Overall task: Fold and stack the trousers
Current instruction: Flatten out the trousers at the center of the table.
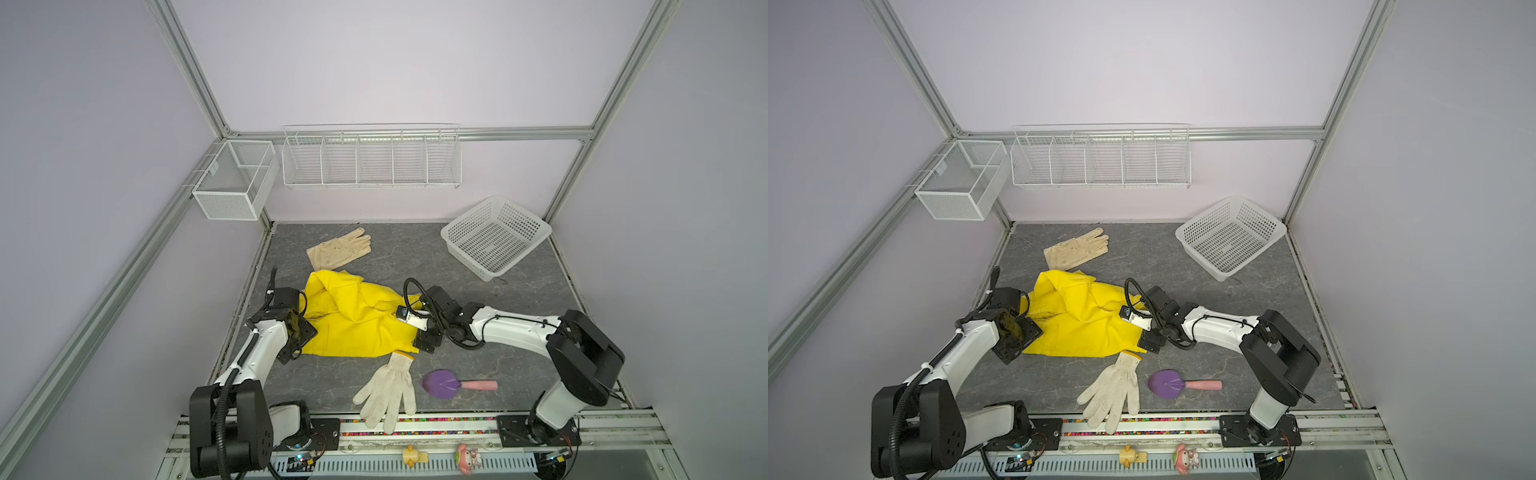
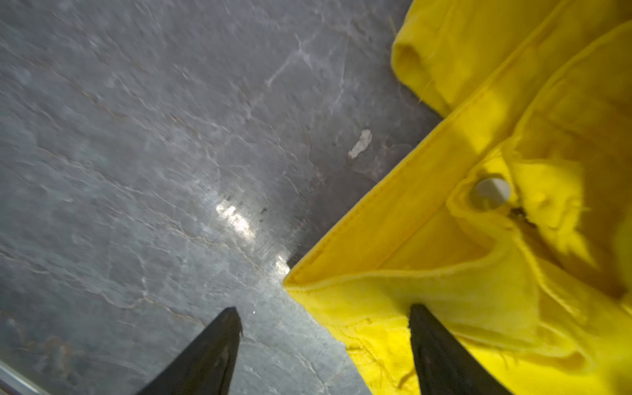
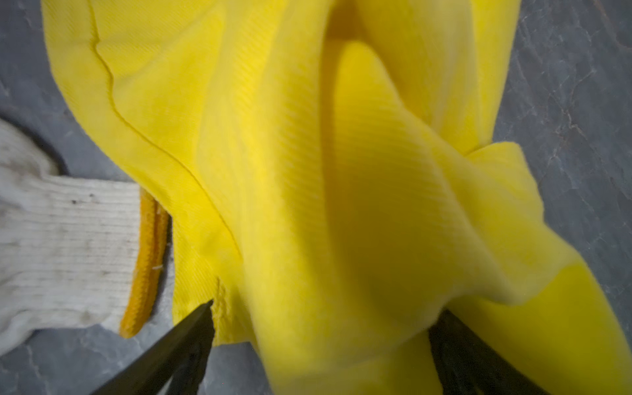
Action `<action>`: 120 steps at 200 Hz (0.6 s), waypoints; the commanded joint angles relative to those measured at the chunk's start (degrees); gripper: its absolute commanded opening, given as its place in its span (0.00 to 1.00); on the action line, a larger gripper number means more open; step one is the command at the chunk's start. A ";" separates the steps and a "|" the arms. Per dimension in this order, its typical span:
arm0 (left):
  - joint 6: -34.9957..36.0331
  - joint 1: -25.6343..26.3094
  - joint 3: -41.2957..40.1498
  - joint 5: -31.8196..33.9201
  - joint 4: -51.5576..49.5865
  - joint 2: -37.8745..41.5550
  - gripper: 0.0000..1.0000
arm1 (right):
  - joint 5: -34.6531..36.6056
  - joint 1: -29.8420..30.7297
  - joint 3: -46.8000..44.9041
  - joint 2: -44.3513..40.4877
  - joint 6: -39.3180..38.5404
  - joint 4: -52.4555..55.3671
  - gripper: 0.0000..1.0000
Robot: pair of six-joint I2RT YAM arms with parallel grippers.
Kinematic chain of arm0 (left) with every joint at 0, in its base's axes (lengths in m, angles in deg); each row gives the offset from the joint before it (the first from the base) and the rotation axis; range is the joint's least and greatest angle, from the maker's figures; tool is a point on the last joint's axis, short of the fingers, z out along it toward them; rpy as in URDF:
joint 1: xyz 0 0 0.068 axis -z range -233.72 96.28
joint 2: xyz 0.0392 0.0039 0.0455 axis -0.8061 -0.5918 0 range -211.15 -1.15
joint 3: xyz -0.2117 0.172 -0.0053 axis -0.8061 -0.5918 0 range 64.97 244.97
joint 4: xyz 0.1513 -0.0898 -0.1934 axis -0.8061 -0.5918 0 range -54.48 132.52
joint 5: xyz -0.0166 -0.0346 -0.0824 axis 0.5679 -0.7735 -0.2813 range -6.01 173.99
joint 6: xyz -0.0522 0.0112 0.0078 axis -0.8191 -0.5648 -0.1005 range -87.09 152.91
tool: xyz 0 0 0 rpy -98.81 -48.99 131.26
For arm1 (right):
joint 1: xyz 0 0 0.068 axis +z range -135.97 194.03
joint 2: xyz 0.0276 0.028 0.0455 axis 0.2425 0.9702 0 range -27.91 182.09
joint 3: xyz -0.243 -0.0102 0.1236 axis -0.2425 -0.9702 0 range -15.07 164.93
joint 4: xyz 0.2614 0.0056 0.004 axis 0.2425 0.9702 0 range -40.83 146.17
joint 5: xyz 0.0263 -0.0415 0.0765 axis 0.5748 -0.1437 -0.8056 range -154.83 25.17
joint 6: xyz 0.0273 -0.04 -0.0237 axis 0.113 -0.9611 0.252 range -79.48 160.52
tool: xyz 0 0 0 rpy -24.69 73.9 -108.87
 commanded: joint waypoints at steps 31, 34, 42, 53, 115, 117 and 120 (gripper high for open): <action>-4.04 -0.31 -3.24 -4.15 6.76 -3.44 0.66 | -0.45 -0.31 2.56 2.79 -3.81 1.78 0.95; -4.05 -0.31 -3.51 -4.37 7.07 -3.69 0.65 | -0.39 -0.29 2.64 2.96 -3.88 1.88 0.95; -4.31 -0.31 -4.29 -4.99 8.27 -4.32 0.62 | -0.63 -0.30 3.13 3.45 -4.05 2.49 0.93; -4.68 -0.31 -5.10 -5.97 9.77 -5.13 0.57 | -0.64 -0.28 3.83 4.15 -4.52 3.21 0.90; -3.53 -0.26 -4.62 -6.61 9.28 -5.59 0.03 | 1.67 -0.33 5.62 6.43 -10.43 8.01 0.54; -3.46 -0.25 -4.33 -6.57 9.03 -5.50 0.01 | 1.54 -0.41 5.65 6.43 -10.26 7.99 0.52; -3.32 -0.28 -4.01 -6.44 8.63 -5.16 0.00 | 1.18 -0.55 5.64 6.43 -10.04 7.96 0.50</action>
